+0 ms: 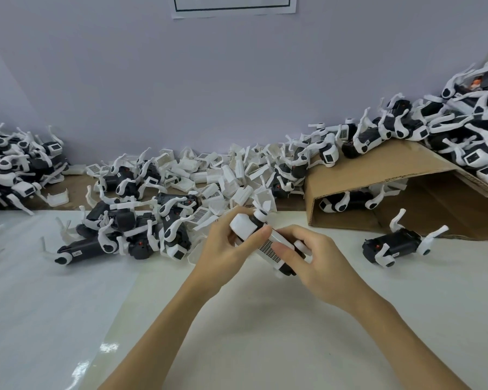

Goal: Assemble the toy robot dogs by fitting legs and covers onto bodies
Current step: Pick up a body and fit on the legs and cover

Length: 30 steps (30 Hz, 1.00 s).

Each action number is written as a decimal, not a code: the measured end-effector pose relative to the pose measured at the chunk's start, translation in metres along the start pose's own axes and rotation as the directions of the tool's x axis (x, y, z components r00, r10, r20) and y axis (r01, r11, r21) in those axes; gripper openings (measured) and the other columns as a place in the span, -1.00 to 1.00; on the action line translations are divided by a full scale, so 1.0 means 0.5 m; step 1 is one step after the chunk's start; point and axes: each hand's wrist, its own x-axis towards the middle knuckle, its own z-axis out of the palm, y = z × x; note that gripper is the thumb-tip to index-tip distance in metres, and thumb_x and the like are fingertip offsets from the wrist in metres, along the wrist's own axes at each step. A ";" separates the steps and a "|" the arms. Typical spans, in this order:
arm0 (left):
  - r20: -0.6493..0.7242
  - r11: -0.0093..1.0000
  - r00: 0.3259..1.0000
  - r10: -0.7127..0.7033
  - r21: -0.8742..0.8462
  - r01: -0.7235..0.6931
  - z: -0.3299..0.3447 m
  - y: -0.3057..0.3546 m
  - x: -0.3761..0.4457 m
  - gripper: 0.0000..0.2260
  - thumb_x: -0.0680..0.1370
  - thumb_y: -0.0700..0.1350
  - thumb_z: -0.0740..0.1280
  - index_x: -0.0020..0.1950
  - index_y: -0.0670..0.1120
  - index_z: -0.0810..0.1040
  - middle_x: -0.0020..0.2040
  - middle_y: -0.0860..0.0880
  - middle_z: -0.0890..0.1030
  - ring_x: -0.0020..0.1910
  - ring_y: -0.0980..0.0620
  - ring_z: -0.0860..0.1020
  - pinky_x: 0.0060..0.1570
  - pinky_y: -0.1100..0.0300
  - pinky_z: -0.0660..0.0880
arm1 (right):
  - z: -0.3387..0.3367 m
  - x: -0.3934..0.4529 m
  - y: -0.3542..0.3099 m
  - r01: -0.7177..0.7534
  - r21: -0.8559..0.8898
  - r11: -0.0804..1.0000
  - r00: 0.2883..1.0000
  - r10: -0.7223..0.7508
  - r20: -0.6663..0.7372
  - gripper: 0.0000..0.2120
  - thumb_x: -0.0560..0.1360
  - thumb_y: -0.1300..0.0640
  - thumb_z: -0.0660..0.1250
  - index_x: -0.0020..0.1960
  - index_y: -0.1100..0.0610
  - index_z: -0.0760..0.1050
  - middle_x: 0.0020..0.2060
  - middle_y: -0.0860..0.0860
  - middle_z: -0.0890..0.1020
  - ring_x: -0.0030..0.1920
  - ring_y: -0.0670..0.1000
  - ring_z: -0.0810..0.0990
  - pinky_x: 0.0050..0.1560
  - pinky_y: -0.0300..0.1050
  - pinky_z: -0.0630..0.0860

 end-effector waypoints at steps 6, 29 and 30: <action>-0.068 1.000 0.998 -0.016 -0.024 0.014 0.008 -0.001 0.004 -0.78 0.56 0.07 0.55 0.03 -0.04 0.64 -0.12 -0.05 0.65 -0.12 0.00 0.58 -0.10 0.24 0.49 | 0.005 0.000 -0.008 0.005 0.051 0.999 1.000 -0.004 -0.023 -0.82 0.61 -0.15 0.40 0.20 -0.20 0.60 -0.04 -0.15 0.72 -0.02 -0.09 0.71 -0.02 -0.39 0.52; 0.013 0.909 0.999 0.052 0.414 -0.053 -0.008 -0.015 0.001 -0.63 0.49 0.33 0.43 0.27 0.33 0.52 0.22 0.31 0.59 0.33 0.26 0.48 0.32 0.23 0.40 | -0.007 0.004 0.007 0.052 -0.231 0.972 0.982 -0.092 -0.166 -0.53 0.48 0.04 0.58 0.29 -0.12 0.44 0.08 -0.23 0.61 0.14 -0.16 0.61 0.06 -0.23 0.60; -0.020 0.834 0.988 0.152 0.539 -0.117 -0.006 -0.015 0.000 -0.59 0.48 0.37 0.43 0.26 0.30 0.49 0.21 0.32 0.54 0.31 0.25 0.43 0.34 0.20 0.34 | -0.014 0.003 0.012 0.060 -0.186 0.981 0.985 -0.088 -0.151 -0.58 0.52 0.03 0.55 0.29 -0.13 0.46 0.09 -0.22 0.63 0.15 -0.16 0.62 0.06 -0.25 0.59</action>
